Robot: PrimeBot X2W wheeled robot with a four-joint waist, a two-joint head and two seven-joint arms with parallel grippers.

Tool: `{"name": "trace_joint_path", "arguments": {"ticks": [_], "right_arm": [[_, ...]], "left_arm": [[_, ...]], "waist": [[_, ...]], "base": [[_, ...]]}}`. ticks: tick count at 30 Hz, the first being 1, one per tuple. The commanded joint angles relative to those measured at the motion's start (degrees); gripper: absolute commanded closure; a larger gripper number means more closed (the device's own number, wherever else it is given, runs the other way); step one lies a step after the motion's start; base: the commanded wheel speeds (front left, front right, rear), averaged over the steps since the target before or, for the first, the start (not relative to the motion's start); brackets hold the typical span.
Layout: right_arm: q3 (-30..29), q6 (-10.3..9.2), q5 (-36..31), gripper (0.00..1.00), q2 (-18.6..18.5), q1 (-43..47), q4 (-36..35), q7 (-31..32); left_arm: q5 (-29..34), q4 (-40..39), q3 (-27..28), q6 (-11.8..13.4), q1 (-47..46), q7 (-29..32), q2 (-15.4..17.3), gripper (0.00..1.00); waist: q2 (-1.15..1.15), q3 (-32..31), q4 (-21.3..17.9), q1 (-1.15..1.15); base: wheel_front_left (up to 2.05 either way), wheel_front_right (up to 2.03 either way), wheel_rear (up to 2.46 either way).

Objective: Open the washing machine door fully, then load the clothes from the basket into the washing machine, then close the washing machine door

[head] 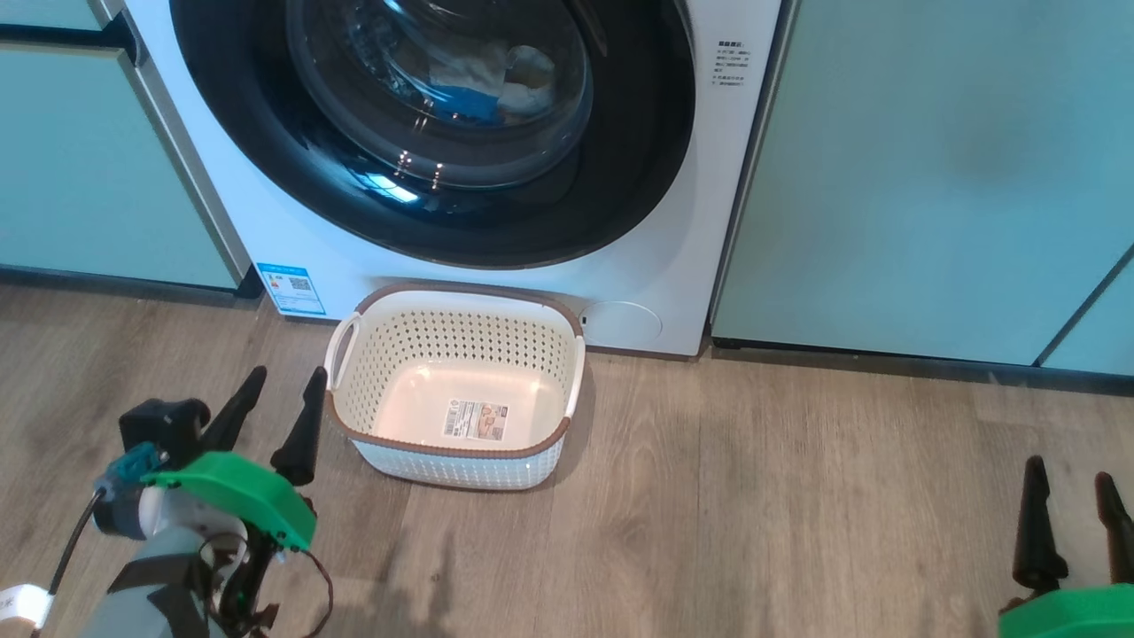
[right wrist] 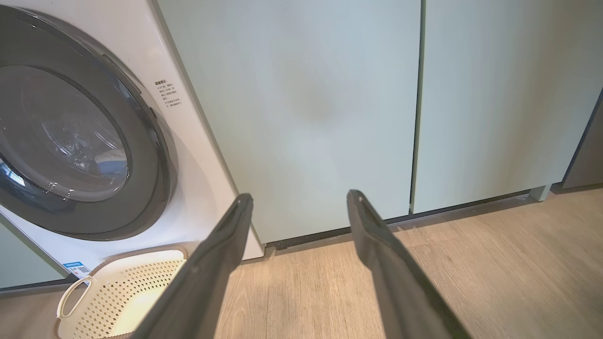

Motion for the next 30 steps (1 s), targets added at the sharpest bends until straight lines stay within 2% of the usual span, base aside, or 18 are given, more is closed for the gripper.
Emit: {"name": "trace_joint_path", "arguments": {"ticks": [1,24,25,30], "right_arm": [[1.6,0.19,-0.2,0.0,-0.6,-1.5,-1.5,-0.3],[3.1,0.19,-1.9,0.0,-0.6,-2.2,-0.2,-0.3],[1.7,0.0,-2.0,1.0,0.1,-0.1,1.3,0.0],[2.1,0.0,-1.9,1.0,0.7,0.7,4.6,0.2]], "left_arm": [[0.4,-1.2,2.3,0.0,-2.1,-0.4,1.7,0.0],[0.2,-0.4,1.7,0.0,-1.9,-0.4,1.4,0.0],[0.0,1.0,-0.3,0.0,0.1,0.0,-0.2,1.0],[-0.1,3.5,-0.6,0.0,1.9,0.1,-2.0,1.0]], "waist": [[0.0,-0.1,0.1,0.0],[0.0,-0.5,0.8,0.0],[0.0,-0.5,0.9,0.0],[0.0,-0.5,0.9,0.0]], "base": [[0.0,0.0,0.0],[0.0,0.0,0.0],[0.0,0.0,0.0],[0.0,0.0,0.0]]}}
